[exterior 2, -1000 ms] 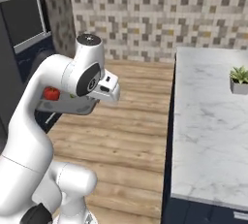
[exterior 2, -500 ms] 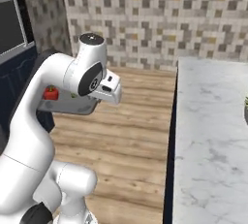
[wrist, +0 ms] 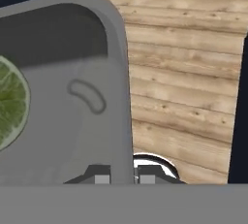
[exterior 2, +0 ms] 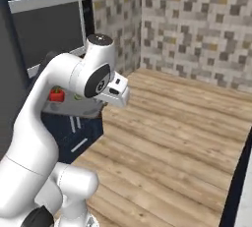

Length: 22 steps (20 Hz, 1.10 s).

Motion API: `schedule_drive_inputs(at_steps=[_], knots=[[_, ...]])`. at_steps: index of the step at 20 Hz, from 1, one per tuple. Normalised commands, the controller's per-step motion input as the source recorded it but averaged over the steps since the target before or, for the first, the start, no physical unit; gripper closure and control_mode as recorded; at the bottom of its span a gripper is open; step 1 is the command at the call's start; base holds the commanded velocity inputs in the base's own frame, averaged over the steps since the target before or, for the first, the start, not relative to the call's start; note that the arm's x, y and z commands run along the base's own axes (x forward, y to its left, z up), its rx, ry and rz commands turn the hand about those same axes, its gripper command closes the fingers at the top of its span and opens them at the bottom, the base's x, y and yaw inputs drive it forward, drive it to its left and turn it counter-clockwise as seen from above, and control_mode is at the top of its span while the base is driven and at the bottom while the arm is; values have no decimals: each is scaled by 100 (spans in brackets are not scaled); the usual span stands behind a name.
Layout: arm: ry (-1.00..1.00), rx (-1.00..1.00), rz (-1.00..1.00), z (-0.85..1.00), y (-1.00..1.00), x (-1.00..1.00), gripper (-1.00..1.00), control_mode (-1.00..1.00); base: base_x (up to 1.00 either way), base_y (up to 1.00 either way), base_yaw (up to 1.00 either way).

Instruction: Take the bell pepper and lemon wedge out of the freezer and place them in the tupperware container on the counter. Then put the tupperware containing the vegetables back in the freezer.

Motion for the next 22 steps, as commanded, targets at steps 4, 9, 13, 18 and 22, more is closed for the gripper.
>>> schedule_drive_inputs(at_steps=[4,9,13,18,22], knots=[[0,0,0,0,0,0,100,100,0,34,82],[0,0,0,0,0,0,100,100,0,16,80],[0,0,0,0,0,0,100,100,0,0,78],[0,0,0,0,0,0,100,100,17,0,75],[0,0,0,0,0,0,100,100,60,-16,64]])
